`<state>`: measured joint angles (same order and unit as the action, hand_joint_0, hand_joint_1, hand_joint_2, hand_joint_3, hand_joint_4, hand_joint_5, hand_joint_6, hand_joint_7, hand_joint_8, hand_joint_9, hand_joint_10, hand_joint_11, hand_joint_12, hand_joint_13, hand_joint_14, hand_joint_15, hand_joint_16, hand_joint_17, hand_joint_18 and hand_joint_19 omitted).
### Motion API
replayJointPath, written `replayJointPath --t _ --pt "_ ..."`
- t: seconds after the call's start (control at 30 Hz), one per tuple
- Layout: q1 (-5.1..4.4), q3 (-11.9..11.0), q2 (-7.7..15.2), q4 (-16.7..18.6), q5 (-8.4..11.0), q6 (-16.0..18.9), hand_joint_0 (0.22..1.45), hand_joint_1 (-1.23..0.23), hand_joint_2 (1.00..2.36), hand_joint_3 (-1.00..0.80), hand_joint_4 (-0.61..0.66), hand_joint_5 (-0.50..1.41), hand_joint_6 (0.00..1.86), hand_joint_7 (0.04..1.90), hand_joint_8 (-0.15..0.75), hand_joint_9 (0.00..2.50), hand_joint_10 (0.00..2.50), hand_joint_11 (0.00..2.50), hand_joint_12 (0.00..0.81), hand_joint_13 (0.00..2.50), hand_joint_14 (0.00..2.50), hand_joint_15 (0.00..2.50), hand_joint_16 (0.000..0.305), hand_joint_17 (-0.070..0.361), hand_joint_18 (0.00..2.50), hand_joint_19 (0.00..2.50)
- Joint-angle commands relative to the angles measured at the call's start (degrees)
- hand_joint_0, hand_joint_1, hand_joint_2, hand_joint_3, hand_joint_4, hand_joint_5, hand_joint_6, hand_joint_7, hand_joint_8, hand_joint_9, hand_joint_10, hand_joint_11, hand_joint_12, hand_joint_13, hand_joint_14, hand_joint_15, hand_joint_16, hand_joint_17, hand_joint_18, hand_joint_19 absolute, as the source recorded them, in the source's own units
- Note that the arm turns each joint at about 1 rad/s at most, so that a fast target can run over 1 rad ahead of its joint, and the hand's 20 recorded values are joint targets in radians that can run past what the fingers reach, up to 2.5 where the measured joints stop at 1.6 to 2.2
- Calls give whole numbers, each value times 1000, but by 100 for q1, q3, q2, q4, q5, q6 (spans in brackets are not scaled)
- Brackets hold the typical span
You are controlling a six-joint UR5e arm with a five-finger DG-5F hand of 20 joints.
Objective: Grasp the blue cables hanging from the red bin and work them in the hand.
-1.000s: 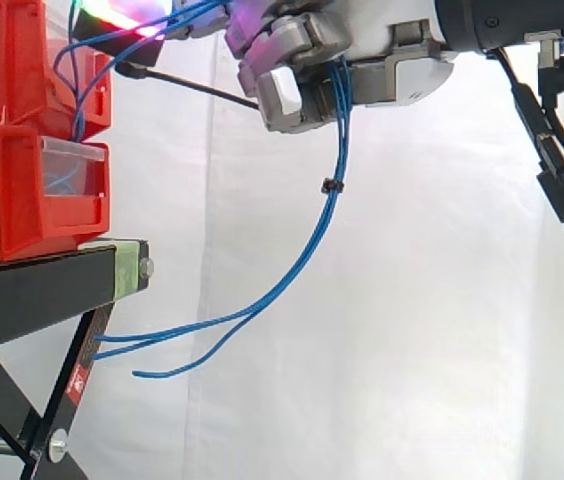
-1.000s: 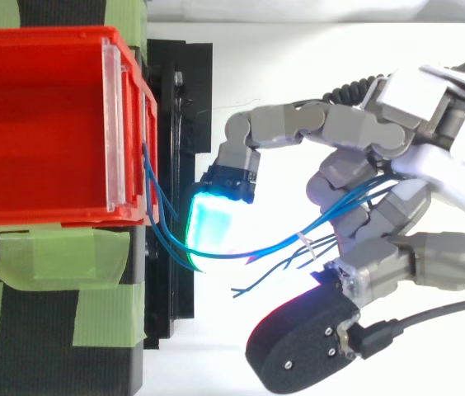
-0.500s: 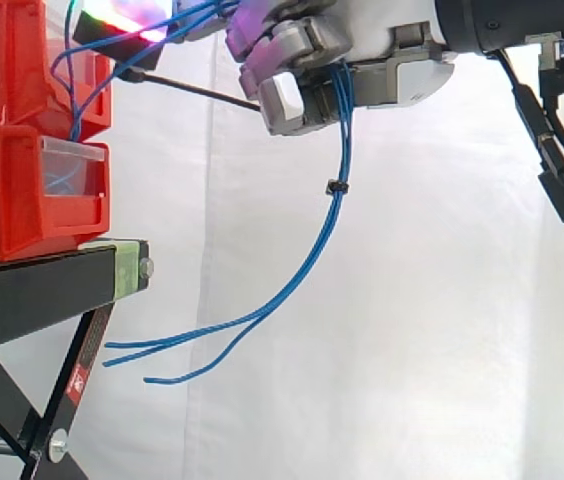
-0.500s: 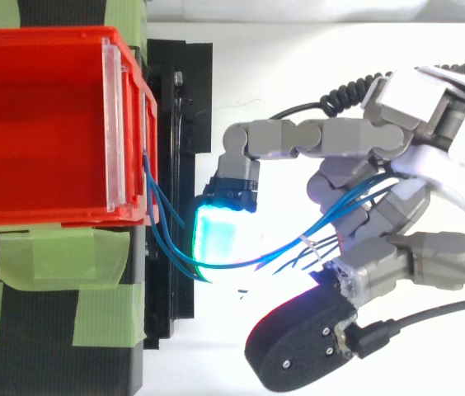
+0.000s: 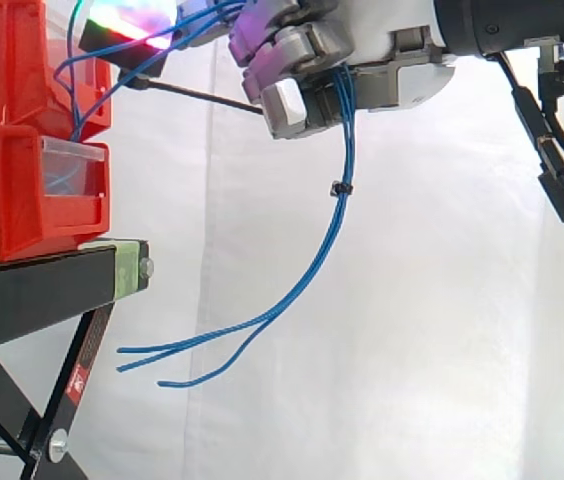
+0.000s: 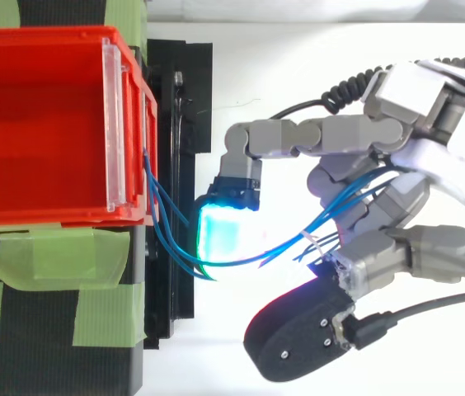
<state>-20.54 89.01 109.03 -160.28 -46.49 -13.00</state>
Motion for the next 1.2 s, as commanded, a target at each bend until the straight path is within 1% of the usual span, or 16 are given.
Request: replayJointPath --t 0.0,0.1,0.5,0.57,0.6,0.73,0.83,1.17 --pt "6 -6 4 -4 -1 0 820 -652 1000 -1000 263 650 3 1528 615 1538 2500 2500 681 1957 2500 1860 213 160 2343 644" --pt "6 -6 4 -4 -1 0 839 -658 1001 -969 256 654 3 1536 615 1538 2500 2500 681 1957 2500 1860 213 160 2343 644" --pt "6 -6 4 14 -1 -53 822 -643 1000 -1000 263 660 4 1540 615 1538 2500 2500 681 1957 2500 1860 213 160 2343 644" --pt "6 2 4 31 -1 -255 836 -653 1001 -967 259 662 3 1543 615 1538 2500 2500 681 1957 2500 1860 213 160 2343 644" --pt "6 2 -5 40 -1 -273 846 -658 1004 -910 251 661 4 1546 615 1538 2500 2500 681 1957 2500 1860 213 160 2343 644" --pt "6 -6 -5 137 -1 -378 867 -661 1009 -819 256 667 3 1546 615 1538 2500 2500 681 1957 2500 1860 213 160 2343 644" --pt "6 -6 4 146 -1 -440 870 -659 1008 -831 253 669 2 1549 615 1538 2500 2500 681 1957 2500 1860 213 160 2343 644" --pt "6 2 4 137 8 -457 850 -652 1004 -908 257 663 2 1549 615 1538 2500 2500 681 1957 2500 1860 213 160 2343 644"
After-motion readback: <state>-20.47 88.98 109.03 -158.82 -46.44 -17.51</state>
